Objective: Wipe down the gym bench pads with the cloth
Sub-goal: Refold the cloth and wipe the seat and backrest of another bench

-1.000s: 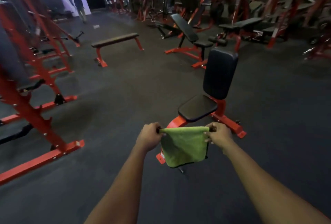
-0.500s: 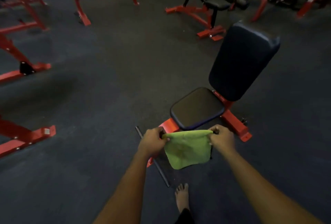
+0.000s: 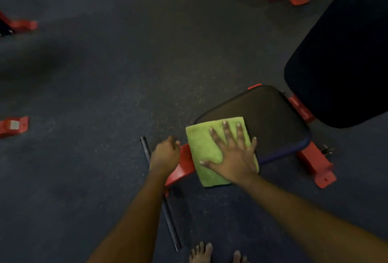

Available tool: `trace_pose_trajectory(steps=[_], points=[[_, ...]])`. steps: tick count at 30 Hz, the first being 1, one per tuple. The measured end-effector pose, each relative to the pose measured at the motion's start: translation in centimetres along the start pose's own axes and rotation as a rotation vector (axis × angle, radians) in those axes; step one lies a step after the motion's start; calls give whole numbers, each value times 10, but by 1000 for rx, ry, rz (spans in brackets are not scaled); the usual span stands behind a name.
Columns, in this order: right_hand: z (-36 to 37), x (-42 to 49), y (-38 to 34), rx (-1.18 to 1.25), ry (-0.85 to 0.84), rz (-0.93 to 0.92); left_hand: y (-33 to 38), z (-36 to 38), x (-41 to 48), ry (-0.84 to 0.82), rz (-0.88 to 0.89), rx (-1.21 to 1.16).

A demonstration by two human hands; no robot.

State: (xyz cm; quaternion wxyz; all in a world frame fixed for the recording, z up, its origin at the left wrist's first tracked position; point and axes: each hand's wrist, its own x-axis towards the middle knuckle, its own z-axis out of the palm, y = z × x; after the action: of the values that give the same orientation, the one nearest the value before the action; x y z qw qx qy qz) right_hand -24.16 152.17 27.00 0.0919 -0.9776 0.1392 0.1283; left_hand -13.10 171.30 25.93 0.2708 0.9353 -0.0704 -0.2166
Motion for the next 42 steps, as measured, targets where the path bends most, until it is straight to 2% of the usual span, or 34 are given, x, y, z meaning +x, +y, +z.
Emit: trace_pose_trajectory(steps=[6,9,13,15,18,21,25,27,29,33,35,37,40,42], points=[[52,44,-1,-56,320,-15,-46,69,64,-12,-82,114],[40,87,3,-35,288,-33,-56,82,72,82,-2,325],[6,135,18,59,225,-279,-62,89,79,251,20,330],[2,127,18,13,240,-367,-60,91,80,319,40,295],[24,87,17,-128,295,-254,-60,92,81,354,20,248],[51,44,7,-111,398,-156,-55,86,75,320,-6,243],[32,84,-12,-40,271,-102,-55,86,74,316,13,252],[17,108,-20,-1,267,-78,-57,88,75,342,19,240],[11,111,-17,22,315,-113,-55,88,73,358,9,217],[48,48,40,44,487,-233,-52,88,68,357,9,187],[54,38,73,71,450,-213,-51,88,66,360,10,187],[32,70,83,92,389,-131,-51,89,66,361,19,181],[-7,133,39,38,292,-40,-51,88,68,367,23,190],[-6,142,2,-1,277,-94,-53,89,70,368,27,193]])
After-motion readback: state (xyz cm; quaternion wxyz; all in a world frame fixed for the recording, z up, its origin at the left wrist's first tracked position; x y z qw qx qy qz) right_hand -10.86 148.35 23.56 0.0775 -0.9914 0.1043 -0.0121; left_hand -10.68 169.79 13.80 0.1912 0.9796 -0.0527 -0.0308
